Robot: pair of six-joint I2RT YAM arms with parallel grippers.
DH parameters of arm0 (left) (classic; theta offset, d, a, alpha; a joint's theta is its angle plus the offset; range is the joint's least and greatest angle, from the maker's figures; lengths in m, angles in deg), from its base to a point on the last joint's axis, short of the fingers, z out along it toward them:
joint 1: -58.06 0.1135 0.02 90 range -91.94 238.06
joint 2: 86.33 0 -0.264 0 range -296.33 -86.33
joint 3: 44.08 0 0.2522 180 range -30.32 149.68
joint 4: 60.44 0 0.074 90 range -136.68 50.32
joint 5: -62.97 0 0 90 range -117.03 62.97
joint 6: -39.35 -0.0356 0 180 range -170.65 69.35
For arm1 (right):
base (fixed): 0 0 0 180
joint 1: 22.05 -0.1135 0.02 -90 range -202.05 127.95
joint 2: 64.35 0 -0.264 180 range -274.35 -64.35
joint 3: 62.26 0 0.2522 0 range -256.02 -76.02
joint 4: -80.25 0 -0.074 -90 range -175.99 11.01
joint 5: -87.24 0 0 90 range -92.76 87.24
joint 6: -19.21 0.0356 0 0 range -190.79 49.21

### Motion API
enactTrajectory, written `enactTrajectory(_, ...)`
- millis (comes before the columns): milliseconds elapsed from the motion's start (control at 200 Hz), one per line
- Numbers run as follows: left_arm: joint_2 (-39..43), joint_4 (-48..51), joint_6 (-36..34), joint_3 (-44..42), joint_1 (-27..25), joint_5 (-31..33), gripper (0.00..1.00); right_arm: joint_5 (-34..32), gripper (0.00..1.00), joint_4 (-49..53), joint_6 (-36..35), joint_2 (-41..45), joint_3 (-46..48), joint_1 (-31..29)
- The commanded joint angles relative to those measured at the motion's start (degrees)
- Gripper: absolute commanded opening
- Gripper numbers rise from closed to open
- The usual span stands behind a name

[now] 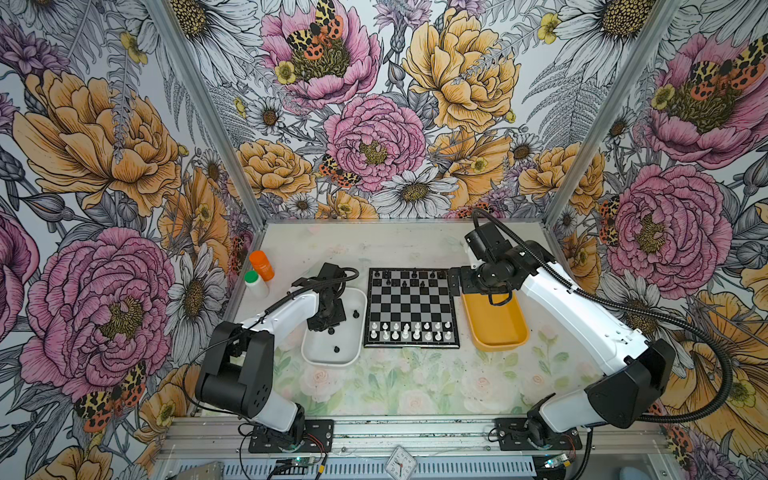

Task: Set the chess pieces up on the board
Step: 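Lower the left gripper onto another tall black piece in the white tray and close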

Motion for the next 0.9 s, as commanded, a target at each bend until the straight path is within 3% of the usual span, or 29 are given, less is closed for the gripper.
enactTrajectory(0, -0.7, -0.8, -0.8, 1.1, 0.4, -1.3, 0.16, -1.2, 1.00, 0.3, -0.5, 0.8, -1.1, 0.3)
enactTrajectory(265, -0.3, -0.7, -1.1, 0.6, 0.4, -1.6, 0.21, -1.0, 1.00, 0.4, -1.1, 0.2, -1.8, 0.8)
enactTrajectory(896, -1.6, -0.7, -2.0, 0.5, 0.3, -1.8, 0.20, -1.4, 1.00, 0.8, -1.0, -0.2, -2.1, 1.2)
